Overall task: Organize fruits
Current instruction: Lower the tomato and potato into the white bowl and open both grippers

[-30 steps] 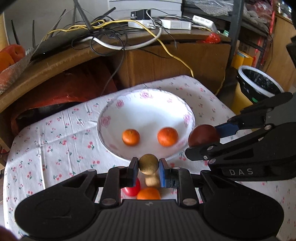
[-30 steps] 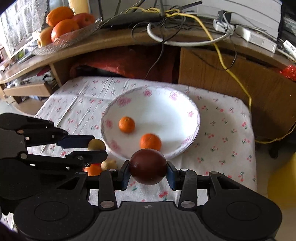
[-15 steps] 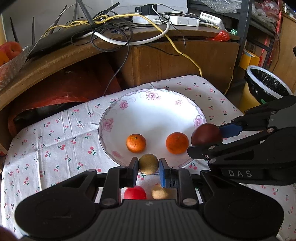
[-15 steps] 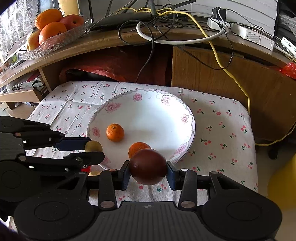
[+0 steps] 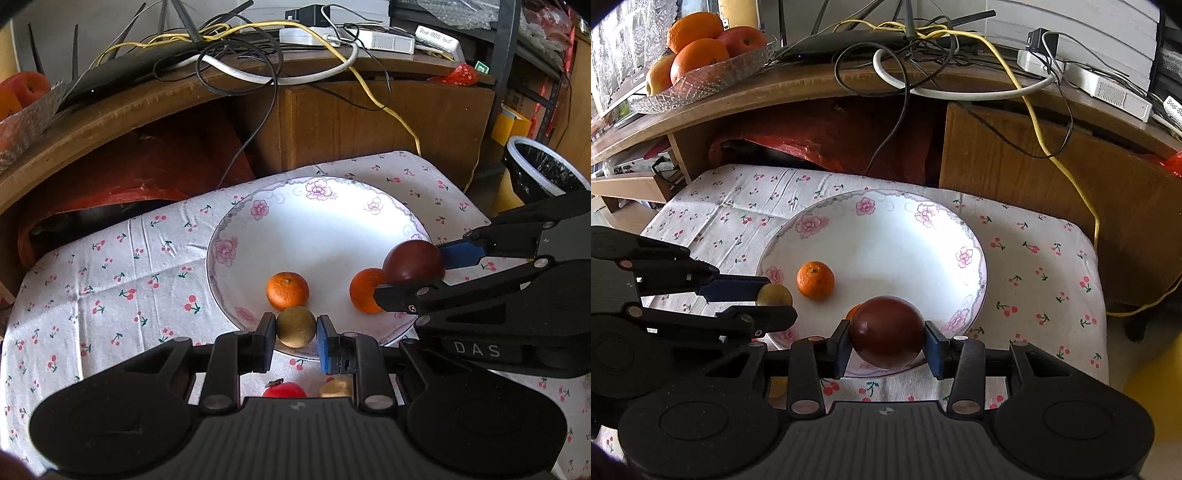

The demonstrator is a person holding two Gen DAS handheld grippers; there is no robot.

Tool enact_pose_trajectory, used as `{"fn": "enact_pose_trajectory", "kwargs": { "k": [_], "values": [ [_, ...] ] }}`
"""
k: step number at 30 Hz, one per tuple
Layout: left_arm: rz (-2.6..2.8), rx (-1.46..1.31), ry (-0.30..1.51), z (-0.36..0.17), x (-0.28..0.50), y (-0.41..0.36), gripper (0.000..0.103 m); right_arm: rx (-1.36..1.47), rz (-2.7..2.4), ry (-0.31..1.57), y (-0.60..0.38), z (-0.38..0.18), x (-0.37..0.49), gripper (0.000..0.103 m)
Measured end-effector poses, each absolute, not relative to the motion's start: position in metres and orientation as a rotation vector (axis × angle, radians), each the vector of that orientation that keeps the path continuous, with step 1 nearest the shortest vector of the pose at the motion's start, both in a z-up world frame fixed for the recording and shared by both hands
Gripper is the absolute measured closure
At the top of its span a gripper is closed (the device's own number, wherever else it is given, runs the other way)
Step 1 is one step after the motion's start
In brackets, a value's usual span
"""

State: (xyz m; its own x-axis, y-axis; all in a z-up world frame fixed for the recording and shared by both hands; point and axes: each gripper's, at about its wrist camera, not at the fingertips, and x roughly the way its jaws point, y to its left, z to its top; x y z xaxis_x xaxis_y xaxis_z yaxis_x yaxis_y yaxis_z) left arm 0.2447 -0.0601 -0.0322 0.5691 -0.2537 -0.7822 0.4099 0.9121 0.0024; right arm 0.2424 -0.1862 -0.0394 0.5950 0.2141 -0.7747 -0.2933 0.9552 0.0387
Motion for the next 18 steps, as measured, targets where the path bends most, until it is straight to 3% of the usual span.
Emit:
{"fn": "enact_pose_trajectory", "kwargs": {
  "k": [18],
  "values": [
    [-0.373, 0.193, 0.861, -0.0295, 0.2420, -0.0600, 0.070, -0.080, 0.282, 0.859, -0.1886, -0.0379, 0.2425, 0.063]
  ]
}}
